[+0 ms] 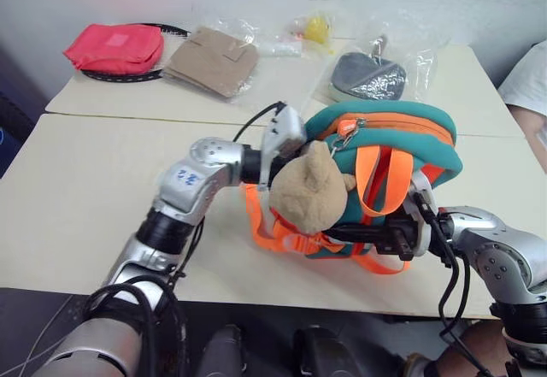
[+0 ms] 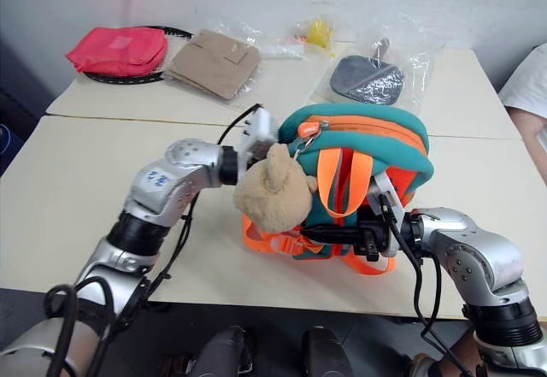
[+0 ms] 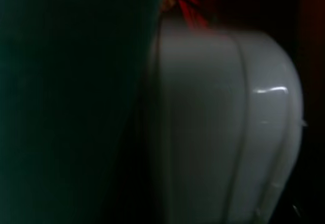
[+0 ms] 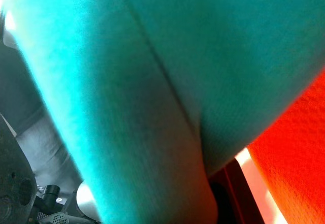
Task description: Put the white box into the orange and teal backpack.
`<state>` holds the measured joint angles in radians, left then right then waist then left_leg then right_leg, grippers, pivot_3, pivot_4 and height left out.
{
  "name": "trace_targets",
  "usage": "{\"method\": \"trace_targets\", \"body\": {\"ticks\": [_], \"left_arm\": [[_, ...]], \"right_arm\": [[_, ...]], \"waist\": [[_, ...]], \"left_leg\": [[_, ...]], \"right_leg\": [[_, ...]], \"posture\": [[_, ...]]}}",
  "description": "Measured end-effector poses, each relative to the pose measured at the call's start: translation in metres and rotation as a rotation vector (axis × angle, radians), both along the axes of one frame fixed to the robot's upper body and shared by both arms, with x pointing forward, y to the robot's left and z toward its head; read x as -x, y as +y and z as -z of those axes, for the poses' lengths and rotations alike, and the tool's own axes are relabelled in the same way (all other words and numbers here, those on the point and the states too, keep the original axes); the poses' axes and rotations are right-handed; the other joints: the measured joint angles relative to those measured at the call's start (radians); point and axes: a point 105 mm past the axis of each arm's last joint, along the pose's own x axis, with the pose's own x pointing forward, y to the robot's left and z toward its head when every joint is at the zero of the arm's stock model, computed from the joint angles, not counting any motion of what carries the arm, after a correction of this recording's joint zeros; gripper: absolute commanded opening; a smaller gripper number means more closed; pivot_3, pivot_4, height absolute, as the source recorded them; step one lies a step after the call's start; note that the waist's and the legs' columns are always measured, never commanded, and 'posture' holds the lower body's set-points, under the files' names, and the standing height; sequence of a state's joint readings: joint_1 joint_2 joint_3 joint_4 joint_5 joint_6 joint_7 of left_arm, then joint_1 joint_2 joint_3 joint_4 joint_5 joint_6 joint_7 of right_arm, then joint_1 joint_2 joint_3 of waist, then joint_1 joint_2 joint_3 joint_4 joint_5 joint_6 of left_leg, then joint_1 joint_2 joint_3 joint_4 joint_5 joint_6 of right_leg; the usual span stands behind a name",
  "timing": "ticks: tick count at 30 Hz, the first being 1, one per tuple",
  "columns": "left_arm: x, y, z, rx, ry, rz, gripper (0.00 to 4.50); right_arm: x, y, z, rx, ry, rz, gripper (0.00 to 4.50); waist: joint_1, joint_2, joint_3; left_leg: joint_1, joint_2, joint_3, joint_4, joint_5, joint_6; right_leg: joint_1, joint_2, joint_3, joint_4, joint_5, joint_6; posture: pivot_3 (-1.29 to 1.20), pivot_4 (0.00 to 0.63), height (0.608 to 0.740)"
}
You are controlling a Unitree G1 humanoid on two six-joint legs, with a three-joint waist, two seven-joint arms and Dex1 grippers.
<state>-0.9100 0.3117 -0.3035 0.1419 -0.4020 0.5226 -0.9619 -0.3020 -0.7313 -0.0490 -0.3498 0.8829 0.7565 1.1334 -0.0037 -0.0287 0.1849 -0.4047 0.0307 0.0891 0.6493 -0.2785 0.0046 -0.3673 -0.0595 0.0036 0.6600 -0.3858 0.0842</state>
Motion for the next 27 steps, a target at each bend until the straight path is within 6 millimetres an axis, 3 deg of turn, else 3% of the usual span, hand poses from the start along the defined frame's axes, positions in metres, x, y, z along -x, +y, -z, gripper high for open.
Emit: {"method": "trace_targets", "body": {"ticks": [5, 9, 20, 23, 27], "left_arm": [[-0.001, -0.005, 0.005, 0.059, 0.011, -0.005, 3.36], [0.003, 0.018, 0.001, 0.122, 0.053, -0.019, 4.42], [0.029, 0.125, -0.011, 0.017, -0.013, -0.007, 4.47], [0.046, 0.124, -0.017, 0.037, -0.032, 0.042, 4.47], [0.069, 0.109, -0.036, 0.084, -0.116, 0.107, 4.47]], "right_arm": [[0.0, 0.001, 0.001, 0.008, -0.005, 0.015, 0.02], [0.001, 0.006, 0.0, 0.002, -0.02, 0.021, 0.02], [-0.011, 0.012, -0.002, -0.02, -0.052, 0.102, 0.02], [-0.013, 0.012, -0.002, -0.003, -0.066, 0.108, 0.02], [-0.015, 0.012, -0.001, 0.012, -0.082, 0.11, 0.02]], "waist": [[0.002, 0.0, 0.0], [-0.005, 0.0, 0.0], [-0.026, 0.001, 0.0], [-0.021, 0.001, 0.0], [-0.023, 0.001, 0.0]], "left_leg": [[0.0, 0.0, -0.001, 0.001, 0.0, 0.0], [0.0, 0.0, -0.001, 0.0, 0.0, 0.0], [0.0, 0.0, -0.002, -0.001, 0.001, -0.001], [-0.001, 0.0, -0.003, 0.0, 0.0, 0.0], [0.0, -0.001, -0.005, 0.0, 0.0, 0.0]], "right_leg": [[0.001, -0.001, 0.0, 0.0, 0.0, 0.0], [0.0, -0.001, -0.001, 0.001, 0.0, 0.0], [0.0, -0.001, -0.001, 0.002, 0.0, 0.0], [0.001, -0.002, -0.002, 0.002, 0.0, 0.0], [0.004, -0.002, -0.003, 0.001, 0.0, 0.0]], "posture": [[0.0, 0.15, 0.74], [0.0, 0.15, 0.74], [0.0, 0.15, 0.74], [0.0, 0.15, 0.74], [0.0, 0.15, 0.74]]}}
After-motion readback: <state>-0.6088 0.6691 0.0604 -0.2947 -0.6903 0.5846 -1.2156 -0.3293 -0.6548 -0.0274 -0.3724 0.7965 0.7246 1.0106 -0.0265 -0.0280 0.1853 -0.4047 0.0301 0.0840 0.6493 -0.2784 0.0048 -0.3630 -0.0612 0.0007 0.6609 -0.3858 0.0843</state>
